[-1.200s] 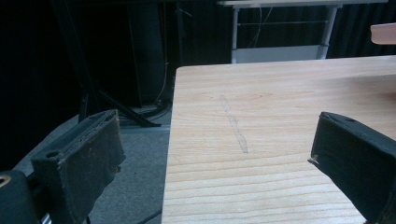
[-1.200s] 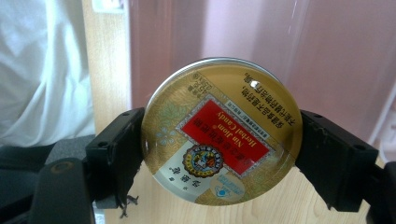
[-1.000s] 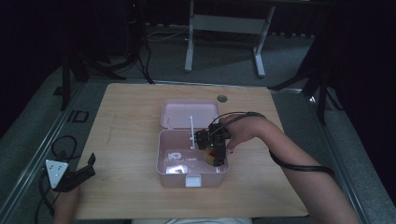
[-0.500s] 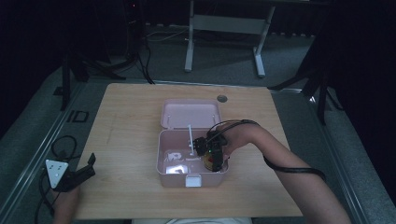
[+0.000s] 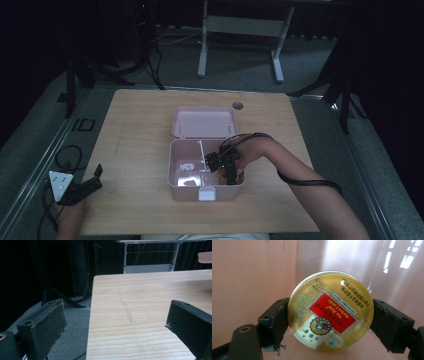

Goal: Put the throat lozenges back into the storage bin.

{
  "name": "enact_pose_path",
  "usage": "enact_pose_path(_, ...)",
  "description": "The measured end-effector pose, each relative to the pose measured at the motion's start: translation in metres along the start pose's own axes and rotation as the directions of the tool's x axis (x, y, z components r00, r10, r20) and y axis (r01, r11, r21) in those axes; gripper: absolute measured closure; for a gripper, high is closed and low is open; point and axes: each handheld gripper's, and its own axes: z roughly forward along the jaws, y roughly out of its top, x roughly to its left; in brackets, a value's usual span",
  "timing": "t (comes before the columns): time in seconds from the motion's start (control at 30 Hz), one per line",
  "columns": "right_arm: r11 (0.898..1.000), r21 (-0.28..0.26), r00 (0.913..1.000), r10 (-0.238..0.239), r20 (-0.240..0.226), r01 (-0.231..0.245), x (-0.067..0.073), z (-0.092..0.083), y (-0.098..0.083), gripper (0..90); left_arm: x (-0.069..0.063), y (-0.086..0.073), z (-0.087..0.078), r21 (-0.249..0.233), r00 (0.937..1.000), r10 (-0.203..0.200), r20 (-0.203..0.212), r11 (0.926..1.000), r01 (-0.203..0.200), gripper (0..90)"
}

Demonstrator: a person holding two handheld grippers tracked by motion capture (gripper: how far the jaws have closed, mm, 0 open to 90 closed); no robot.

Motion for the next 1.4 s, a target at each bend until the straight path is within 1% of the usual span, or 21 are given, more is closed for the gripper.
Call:
enact_pose_path(0.03, 1.0, -0.008, 1.0, -0.001, -0.007, 0.001, -0.001, 0.001, 0.0, 20.0, 0.0, 0.0, 0.0, -0.001, 1.0, -0.001, 0.0, 1.0, 0.001, 2.7)
enact_pose_path(0.07, 1.0, -0.008, 1.0, -0.001, -0.007, 0.001, -0.001, 0.001, 0.0, 20.0, 0.0, 0.0, 0.0, -0.001, 1.0, -0.001, 0.0, 1.0, 0.001, 2.7)
enact_pose_path(0.1, 1.0, -0.02, 1.0, 0.0, -0.001, 0.0, -0.004, 0.002, -0.001, 20.0, 0.0, 0.0, 0.0, -0.001, 1.0, -0.001, 0.0, 1.0, 0.001, 2.7)
enact_pose_path(0.27, 1.0, 0.004, 0.9999, 0.013, 0.006, -0.013, -0.009, 0.01, -0.001, 20.0, 0.0, 0.0, 0.0, 0.0, 1.0, 0.001, 0.0, 1.0, -0.001, 2.8)
enact_pose_path(0.37, 1.0, 0.021, 0.9999, -0.004, 0.012, 0.004, -0.01, 0.017, 0.002, 20.0, 0.0, 0.0, 0.0, -0.003, 1.0, 0.0, 0.0, 1.0, 0.0, 2.7)
enact_pose_path(0.47, 1.0, 0.026, 0.9999, -0.006, 0.014, 0.006, -0.011, 0.02, 0.003, 20.0, 0.0, 0.0, 0.0, 0.0, 1.0, 0.0, 0.003, 1.0, 0.0, 2.8)
enact_pose_path(0.5, 1.0, 0.03, 0.9999, 0.003, 0.011, -0.004, -0.011, 0.02, 0.004, 20.0, 0.0, 0.0, 0.0, 0.0, 1.0, 0.0, 0.003, 1.0, 0.0, 2.8)
enact_pose_path(0.57, 0.999, 0.032, 1.0, 0.008, 0.006, -0.008, -0.011, 0.021, 0.004, 19.9, 0.0, 0.0, 0.0, -0.001, 1.0, 0.001, 0.005, 1.0, -0.001, 2.7)
enact_pose_path(0.8, 0.999, 0.044, 0.9998, 0.022, -0.001, -0.022, -0.014, 0.021, 0.005, 19.7, 0.0, 0.0, 0.0, -0.001, 1.0, 0.0, 0.01, 1.0, 0.0, 2.8)
enact_pose_path(0.87, 0.999, 0.047, 0.9997, 0.023, 0.002, -0.023, -0.014, 0.021, 0.005, 19.7, 0.0, 0.0, 0.0, -0.002, 0.9999, 0.0, 0.01, 1.0, 0.0, 2.7)
enact_pose_path(0.9, 0.998, 0.057, 0.9997, 0.024, 0.005, -0.024, -0.014, 0.022, 0.005, 19.6, 0.0, 0.0, 0.0, -0.001, 0.9999, 0.001, 0.01, 1.0, -0.001, 2.7)
enact_pose_path(1.07, 0.997, 0.065, 0.9996, 0.028, 0.007, -0.029, -0.014, 0.023, 0.005, 19.0, 0.0, 0.0, 0.0, -0.002, 0.9999, 0.001, 0.011, 1.0, -0.001, 2.7)
enact_pose_path(1.13, 0.997, 0.067, 0.9995, 0.033, 0.0, -0.033, -0.015, 0.023, 0.004, 18.9, 0.0, 0.0, 0.0, -0.002, 0.9999, 0.001, 0.011, 1.0, -0.001, 2.7)
enact_pose_path(1.17, 0.998, 0.065, 0.9996, 0.026, 0.006, -0.026, -0.015, 0.023, 0.003, 17.3, 0.0, 0.0, 0.0, -0.002, 0.9999, 0.001, 0.011, 1.0, -0.001, 2.7)
enact_pose_path(1.2, 0.997, 0.062, 0.9994, 0.035, 0.004, -0.035, -0.015, 0.022, 0.003, 17.1, 0.0, 0.0, 0.0, -0.001, 0.9999, 0.001, 0.011, 1.0, -0.001, 2.7)
enact_pose_path(1.23, 0.998, 0.059, 0.9994, 0.034, 0.003, -0.034, -0.015, 0.021, 0.002, 17.1, 0.0, 0.0, 0.0, -0.001, 0.9999, 0.001, 0.012, 1.0, -0.001, 2.8)
enact_pose_path(1.4, 0.999, 0.032, 0.9992, 0.032, 0.024, -0.033, -0.015, 0.012, 0.0, 17.1, 0.0, 0.0, 0.0, -0.002, 0.9999, 0.002, 0.011, 1.0, -0.002, 2.8)
